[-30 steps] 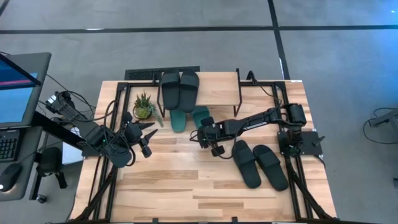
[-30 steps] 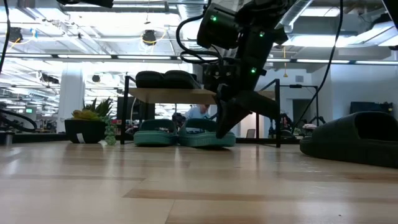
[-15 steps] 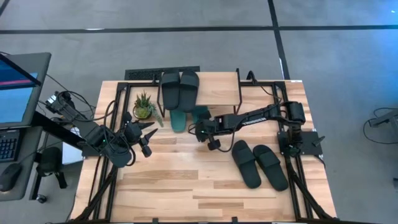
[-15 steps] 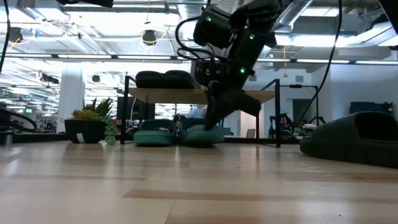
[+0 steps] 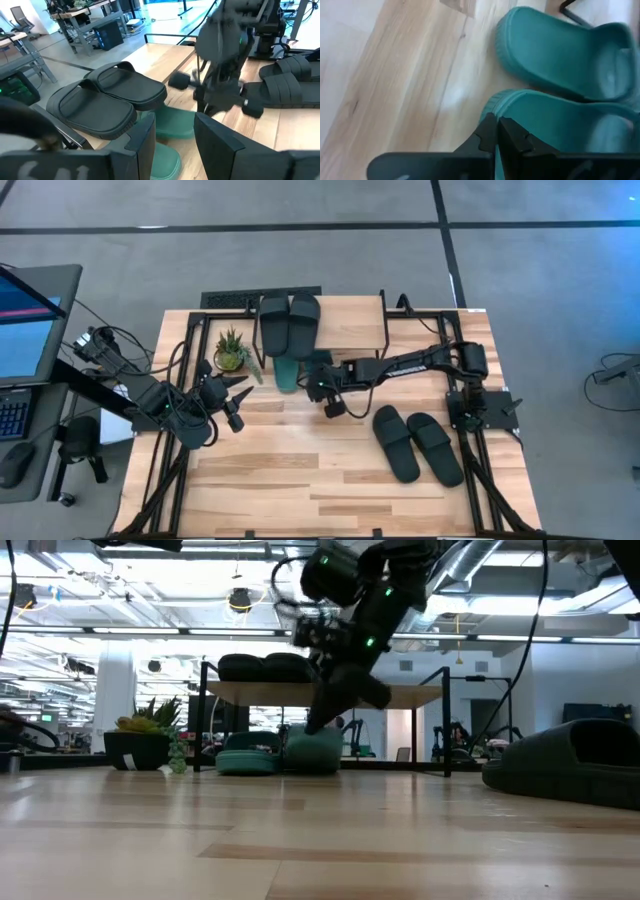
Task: Pick and place slides into the shelf
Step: Put the blue slide under the shelf
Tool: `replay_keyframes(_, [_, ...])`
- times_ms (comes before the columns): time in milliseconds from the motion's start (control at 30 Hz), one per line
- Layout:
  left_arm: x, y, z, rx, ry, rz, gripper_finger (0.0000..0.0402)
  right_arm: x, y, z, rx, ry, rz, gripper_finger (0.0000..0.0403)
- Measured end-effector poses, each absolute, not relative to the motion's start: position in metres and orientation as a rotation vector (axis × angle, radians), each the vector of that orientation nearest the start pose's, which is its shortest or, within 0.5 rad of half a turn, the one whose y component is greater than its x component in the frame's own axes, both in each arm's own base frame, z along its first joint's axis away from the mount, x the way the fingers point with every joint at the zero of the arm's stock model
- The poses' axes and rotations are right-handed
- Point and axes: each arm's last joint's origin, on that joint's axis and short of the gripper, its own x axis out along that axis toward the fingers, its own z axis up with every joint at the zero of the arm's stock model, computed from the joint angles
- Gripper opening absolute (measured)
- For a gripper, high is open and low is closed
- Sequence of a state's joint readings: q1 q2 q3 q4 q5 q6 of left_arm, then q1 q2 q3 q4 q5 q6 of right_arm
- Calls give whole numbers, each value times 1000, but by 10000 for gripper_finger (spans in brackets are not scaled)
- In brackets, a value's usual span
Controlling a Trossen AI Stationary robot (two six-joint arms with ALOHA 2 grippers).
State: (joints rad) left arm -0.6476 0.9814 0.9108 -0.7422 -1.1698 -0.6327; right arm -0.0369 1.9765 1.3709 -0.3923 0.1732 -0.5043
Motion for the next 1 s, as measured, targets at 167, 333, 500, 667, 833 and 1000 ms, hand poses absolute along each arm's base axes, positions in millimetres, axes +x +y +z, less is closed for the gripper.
replay_keyframes(167, [157,-85,308,44,320,617,125,426,-12,161,-489,1033,84,0])
replay_keyframes(333, [157,-85,308,40,321,613,125,436,-10,147,-444,1102,93,0])
replay_keyframes(500, [157,-85,308,35,324,607,125,444,-11,147,-440,1096,90,0])
replay_keyframes(667, [157,-85,308,42,326,609,125,443,-20,148,-427,1107,74,0])
replay_keyframes(833, [156,-85,308,54,329,610,125,441,-28,147,-410,1129,54,0])
replay_keyframes(1000, [156,-85,308,67,334,609,125,441,-33,147,-401,1129,35,0])
